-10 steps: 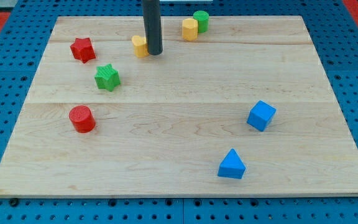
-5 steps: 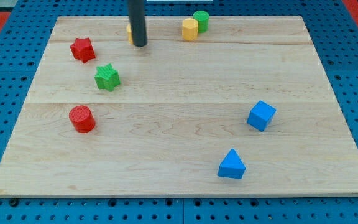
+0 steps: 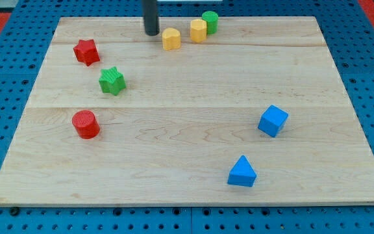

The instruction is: Push the yellow heart to the left of the yellow hexagon

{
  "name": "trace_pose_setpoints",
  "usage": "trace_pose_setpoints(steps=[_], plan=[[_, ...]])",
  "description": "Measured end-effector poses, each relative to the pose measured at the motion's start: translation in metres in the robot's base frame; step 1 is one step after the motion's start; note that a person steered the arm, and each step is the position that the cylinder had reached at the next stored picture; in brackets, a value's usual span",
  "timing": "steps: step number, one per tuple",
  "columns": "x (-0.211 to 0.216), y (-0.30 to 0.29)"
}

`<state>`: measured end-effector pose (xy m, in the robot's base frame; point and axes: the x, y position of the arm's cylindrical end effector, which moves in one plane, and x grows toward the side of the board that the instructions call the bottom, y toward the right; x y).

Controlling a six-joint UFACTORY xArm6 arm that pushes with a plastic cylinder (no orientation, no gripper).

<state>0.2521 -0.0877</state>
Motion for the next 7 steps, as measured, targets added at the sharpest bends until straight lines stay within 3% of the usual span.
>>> trace_pose_setpoints(steps=[2, 4, 5, 7], plan=[[0.046, 0.038], [0.03, 0.037], [0.029, 0.008], [0.016, 0.062]])
